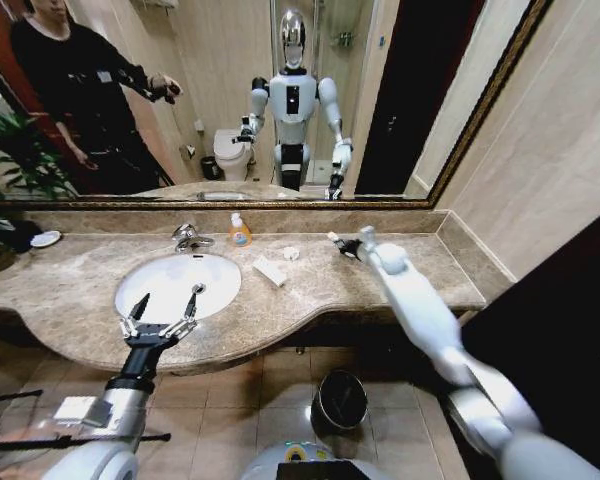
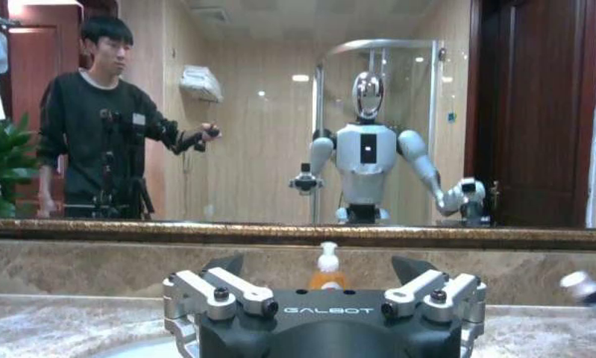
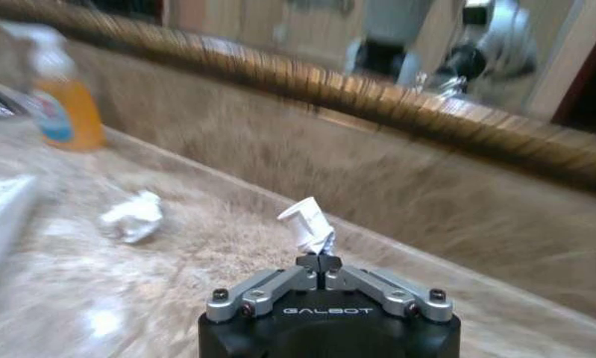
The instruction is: Pick up the trash from the sink and place it in the trash bin.
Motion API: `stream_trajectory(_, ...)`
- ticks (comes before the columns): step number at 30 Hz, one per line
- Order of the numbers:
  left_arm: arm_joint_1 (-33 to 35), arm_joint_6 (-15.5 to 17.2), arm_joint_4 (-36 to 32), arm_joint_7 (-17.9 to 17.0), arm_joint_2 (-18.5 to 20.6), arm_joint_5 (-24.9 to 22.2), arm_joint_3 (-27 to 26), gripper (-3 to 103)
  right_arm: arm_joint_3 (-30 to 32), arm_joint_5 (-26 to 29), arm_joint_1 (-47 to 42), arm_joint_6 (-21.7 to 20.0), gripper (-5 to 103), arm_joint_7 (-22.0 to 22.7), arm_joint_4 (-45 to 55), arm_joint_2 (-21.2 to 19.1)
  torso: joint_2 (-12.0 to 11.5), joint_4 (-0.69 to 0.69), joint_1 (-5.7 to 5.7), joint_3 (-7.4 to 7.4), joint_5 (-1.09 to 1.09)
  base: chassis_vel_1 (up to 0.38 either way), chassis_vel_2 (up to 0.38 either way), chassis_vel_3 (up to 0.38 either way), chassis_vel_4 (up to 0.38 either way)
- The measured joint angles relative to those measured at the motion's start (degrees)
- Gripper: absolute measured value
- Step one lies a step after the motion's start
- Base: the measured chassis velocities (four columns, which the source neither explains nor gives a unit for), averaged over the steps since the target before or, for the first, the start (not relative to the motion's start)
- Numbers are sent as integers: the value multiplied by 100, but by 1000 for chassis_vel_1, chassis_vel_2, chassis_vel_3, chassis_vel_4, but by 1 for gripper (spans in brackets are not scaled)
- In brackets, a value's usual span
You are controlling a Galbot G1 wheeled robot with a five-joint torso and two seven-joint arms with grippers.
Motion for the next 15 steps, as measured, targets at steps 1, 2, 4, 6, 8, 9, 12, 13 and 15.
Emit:
stream_trajectory(1,0,0,0,0,0,0,0,100,0,0,0,0,0,0,0,0,0,0,0,0,0,0,0,0,0)
stream_trajectory(2,0,0,0,-1,1,0,0,100,155,115,-298,-32,0,25,375,-202,0,-1,-1,0,0,0,0,0,0)
stream_trajectory(4,1,0,0,3,1,0,0,100,580,318,-902,-116,0,12,1009,-517,-1,2,0,0,3,0,0,0,0)
stream_trajectory(6,1,0,0,-2,1,0,-1,100,1094,517,-1544,-200,0,-72,1547,-785,0,-2,0,0,1,0,0,0,0)
stream_trajectory(8,1,0,0,2,1,0,1,100,1733,776,-2329,-338,0,-237,2112,-988,0,-2,-1,-1,0,0,0,0,0)
stream_trajectory(9,0,0,0,-1,1,0,0,100,2081,917,-2917,-372,0,-315,2368,-1034,0,0,-1,0,0,0,0,0,0)
stream_trajectory(12,1,0,0,-1,1,0,0,100,2332,870,-3551,-383,0,-413,2533,-935,0,0,-1,0,0,0,0,0,0)
stream_trajectory(13,1,0,0,-1,1,0,0,100,2490,666,-4101,-384,0,-553,2603,-690,0,0,0,0,1,0,0,0,0)
stream_trajectory(15,0,0,0,0,1,0,0,100,2528,502,-4330,-383,0,-644,2600,-548,0,1,0,0,0,0,0,0,0)
